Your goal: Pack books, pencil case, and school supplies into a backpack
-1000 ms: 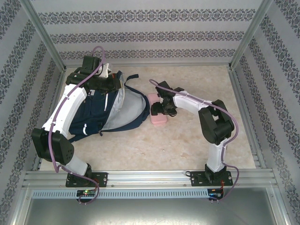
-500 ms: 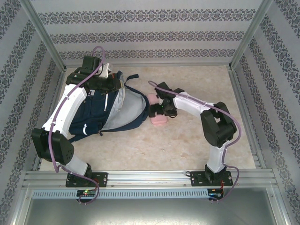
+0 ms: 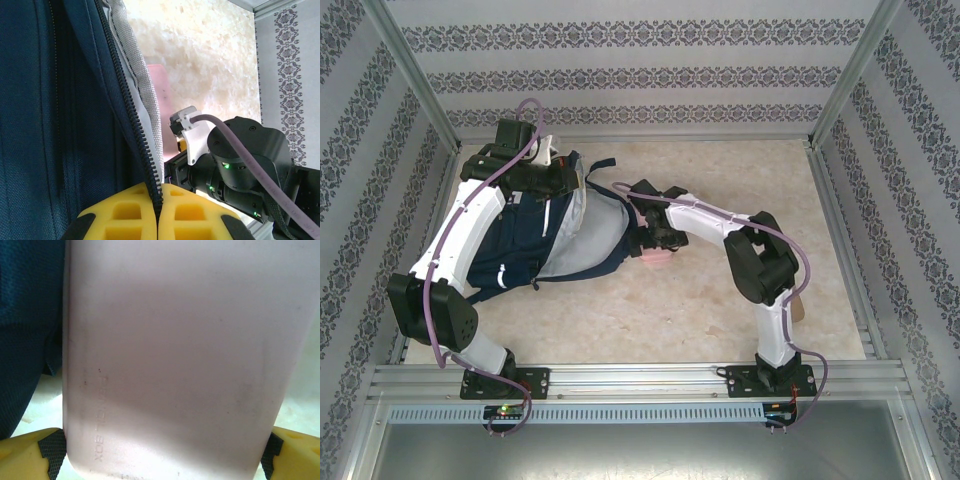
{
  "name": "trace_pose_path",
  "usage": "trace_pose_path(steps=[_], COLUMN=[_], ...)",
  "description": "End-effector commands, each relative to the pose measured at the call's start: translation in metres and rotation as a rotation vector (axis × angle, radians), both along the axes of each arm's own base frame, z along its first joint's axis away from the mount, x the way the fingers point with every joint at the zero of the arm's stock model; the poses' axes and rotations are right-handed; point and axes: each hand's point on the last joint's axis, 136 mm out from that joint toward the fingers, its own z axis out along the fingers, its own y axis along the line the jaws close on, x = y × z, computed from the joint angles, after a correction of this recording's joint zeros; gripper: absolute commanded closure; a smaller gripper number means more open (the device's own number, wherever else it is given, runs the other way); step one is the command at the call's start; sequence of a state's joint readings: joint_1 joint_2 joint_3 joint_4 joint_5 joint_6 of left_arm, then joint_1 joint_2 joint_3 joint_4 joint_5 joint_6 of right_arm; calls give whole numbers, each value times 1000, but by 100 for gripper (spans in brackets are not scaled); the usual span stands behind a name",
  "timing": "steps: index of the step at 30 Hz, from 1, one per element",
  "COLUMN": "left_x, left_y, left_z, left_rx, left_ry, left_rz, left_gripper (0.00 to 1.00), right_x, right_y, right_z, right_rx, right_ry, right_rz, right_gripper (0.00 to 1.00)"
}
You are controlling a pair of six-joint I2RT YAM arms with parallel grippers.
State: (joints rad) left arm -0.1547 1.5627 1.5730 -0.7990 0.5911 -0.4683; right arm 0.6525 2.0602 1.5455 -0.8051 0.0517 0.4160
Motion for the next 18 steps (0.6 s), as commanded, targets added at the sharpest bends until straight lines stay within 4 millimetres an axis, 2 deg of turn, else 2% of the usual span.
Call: trace_pose_path(steps=[1, 7, 9, 12, 18], left_x=[3, 3, 3, 3, 4], left_y=[2, 3, 3, 3, 2], left_z=[18, 18, 18, 18, 17], left_rx=[-9, -11, -12, -12, -18], left_ry=[-74, -74, -75, -73, -72], left_rz=[-21, -20, -20, -20, -21], left_gripper=[94, 94, 94, 94, 94], right_x=[-9, -18, -20, -21, -28], right_y=[-14, 4, 11, 15, 6], right_z=[-34, -42, -41, -37, -52], right_rx=[-173, -51, 1, -9, -85], right_ry=[29, 90, 98, 77, 118], right_rz=[34, 1, -8, 8, 8], right_gripper=[2, 2, 2, 2, 2])
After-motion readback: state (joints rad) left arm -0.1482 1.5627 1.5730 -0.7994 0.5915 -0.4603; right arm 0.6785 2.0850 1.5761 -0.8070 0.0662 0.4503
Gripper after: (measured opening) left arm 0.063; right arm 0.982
